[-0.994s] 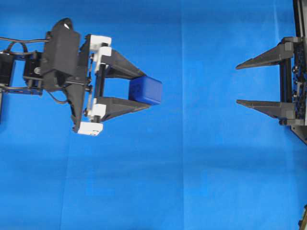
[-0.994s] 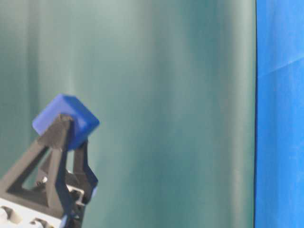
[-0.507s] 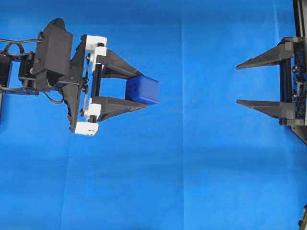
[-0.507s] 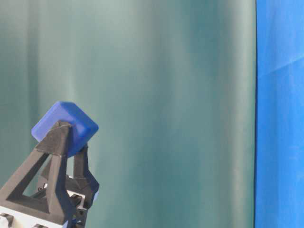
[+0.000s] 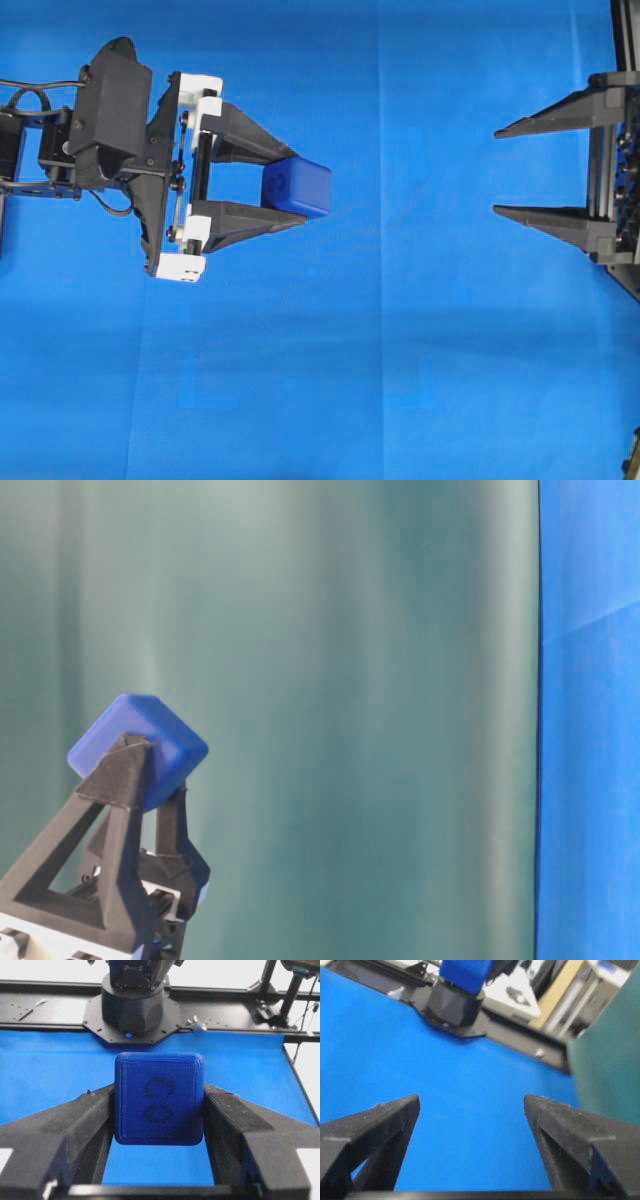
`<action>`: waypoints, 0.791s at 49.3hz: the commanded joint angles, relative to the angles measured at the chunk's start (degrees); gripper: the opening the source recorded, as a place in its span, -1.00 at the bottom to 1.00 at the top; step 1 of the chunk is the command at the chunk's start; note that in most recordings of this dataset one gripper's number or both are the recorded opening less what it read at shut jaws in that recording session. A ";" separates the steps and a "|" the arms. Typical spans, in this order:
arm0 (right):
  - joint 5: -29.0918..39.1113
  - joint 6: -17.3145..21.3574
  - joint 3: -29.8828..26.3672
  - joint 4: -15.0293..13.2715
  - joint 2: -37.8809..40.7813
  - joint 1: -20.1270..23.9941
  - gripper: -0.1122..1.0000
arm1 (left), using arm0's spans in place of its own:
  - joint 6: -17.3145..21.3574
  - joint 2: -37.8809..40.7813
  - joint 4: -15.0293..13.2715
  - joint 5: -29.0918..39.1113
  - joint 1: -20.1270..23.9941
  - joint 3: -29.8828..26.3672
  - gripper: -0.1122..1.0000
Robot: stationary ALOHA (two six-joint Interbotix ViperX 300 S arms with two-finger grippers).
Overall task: Handover the blue block to the right arm after grasping it with the left arm, then place it in the designated position.
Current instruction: 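Hold the cube raised while the right gripper rotates and approaches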
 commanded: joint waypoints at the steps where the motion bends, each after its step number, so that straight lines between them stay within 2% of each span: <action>1: -0.44 -1.14 -2.02 -3.34 0.09 0.00 0.94 | -0.18 -1.14 0.00 -0.62 0.26 -0.53 0.03; 14: -1.85 -9.58 -2.99 -18.02 0.09 0.18 0.94 | -0.18 -1.14 -0.09 -0.62 0.35 -0.53 0.03; 21: -3.08 -13.80 -3.08 -24.79 0.00 0.44 0.94 | -0.26 -1.14 -0.09 -0.70 0.35 -0.62 0.03; 24: -3.16 -14.68 -3.08 -26.46 0.00 0.70 0.94 | -0.26 -1.14 -0.09 -0.79 0.35 -0.53 0.03; 34: -2.64 -15.38 -3.08 -28.21 0.35 1.23 0.94 | -0.35 -1.14 -0.09 -0.97 0.35 -0.62 0.03; 39: -2.64 -16.17 -2.99 -31.29 0.53 1.32 0.94 | -0.35 -1.14 -0.09 -0.97 0.35 -0.62 0.03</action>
